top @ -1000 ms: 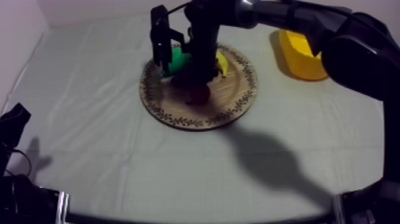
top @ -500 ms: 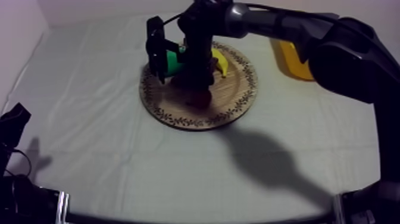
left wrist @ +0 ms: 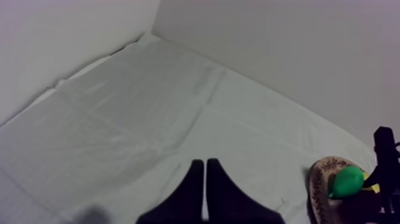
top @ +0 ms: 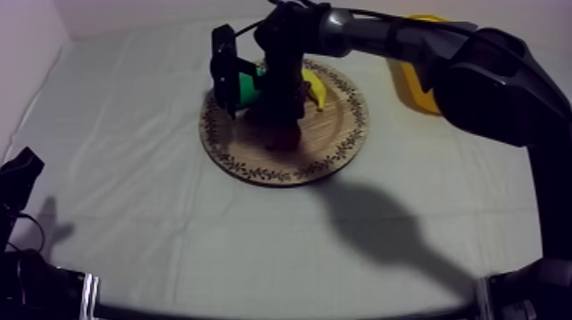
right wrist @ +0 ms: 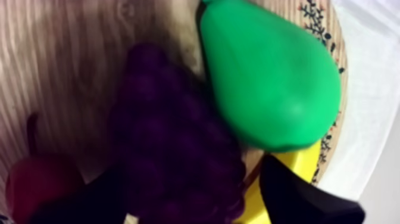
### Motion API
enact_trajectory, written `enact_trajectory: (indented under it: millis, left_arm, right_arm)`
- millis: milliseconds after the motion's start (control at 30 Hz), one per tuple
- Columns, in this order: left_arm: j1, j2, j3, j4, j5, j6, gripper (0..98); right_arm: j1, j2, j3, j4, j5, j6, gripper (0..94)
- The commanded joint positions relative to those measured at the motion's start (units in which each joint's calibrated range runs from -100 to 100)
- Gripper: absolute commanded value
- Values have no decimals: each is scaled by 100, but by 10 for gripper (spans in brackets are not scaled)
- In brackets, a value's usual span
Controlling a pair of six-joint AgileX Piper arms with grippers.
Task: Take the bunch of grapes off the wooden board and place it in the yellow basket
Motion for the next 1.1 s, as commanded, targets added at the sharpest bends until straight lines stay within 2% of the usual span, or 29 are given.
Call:
enact_trajectory:
  millis: [0,433,700,1067]
  left_arm:
    - [1,-3,1,0,5,0,1]
    - [1,-3,1,0,5,0,1]
    - [1,-3,1,0,5,0,1]
    - [1,-3,1,0,5,0,1]
  right_arm:
    - [8,-1,46,-13,-46,43,506]
    - [17,-121,339,-74,-448,44,352]
    - [-16,-495,701,-90,-637,-99,346]
    - [44,-1883,1607,-195,-718,-277,339]
